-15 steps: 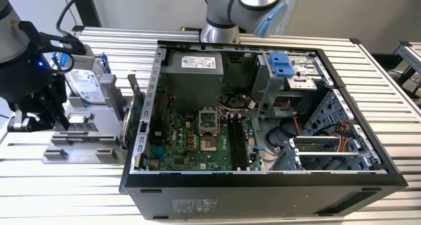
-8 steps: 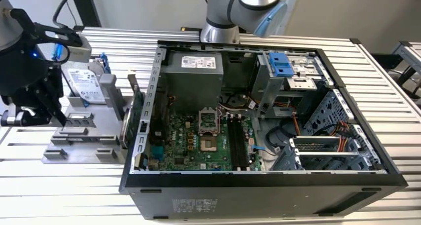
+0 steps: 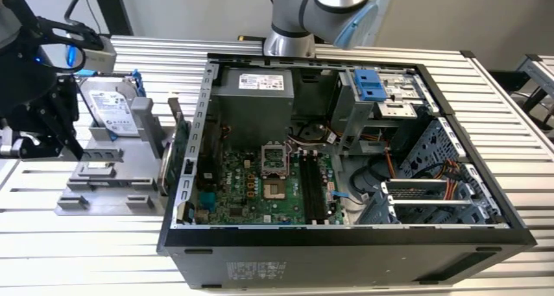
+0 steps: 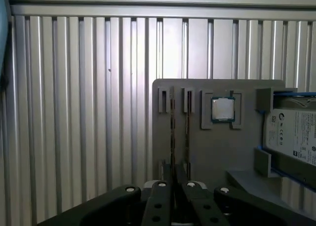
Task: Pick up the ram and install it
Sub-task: 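Pick up the ram and move it above insertion slot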
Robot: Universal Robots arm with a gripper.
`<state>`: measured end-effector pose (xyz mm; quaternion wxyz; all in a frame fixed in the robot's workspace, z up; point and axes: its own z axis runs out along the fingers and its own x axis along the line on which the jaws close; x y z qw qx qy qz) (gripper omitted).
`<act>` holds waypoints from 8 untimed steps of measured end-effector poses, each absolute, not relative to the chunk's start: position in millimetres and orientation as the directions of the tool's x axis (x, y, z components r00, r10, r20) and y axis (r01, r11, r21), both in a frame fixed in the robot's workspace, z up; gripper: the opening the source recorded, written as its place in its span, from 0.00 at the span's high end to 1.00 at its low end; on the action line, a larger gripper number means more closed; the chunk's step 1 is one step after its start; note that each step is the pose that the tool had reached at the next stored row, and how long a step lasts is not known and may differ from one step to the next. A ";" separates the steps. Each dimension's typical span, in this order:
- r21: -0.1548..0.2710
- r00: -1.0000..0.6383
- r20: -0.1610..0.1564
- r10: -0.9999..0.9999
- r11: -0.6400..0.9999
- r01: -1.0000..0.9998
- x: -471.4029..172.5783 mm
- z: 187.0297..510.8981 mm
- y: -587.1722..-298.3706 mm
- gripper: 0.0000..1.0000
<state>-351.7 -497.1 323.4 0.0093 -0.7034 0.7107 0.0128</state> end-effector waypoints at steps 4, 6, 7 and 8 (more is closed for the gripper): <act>0.005 -0.010 -0.031 -0.999 0.010 -1.000 -351.7 329.0 -497.2 1.00; 0.005 -0.010 -0.031 -0.999 0.010 -1.000 -351.7 331.8 -497.1 1.00; 0.005 -0.010 -0.031 -0.999 0.010 -1.000 -351.7 333.0 -497.1 1.00; 0.005 -0.010 -0.031 -0.999 0.010 -1.000 -351.7 333.8 -497.2 1.00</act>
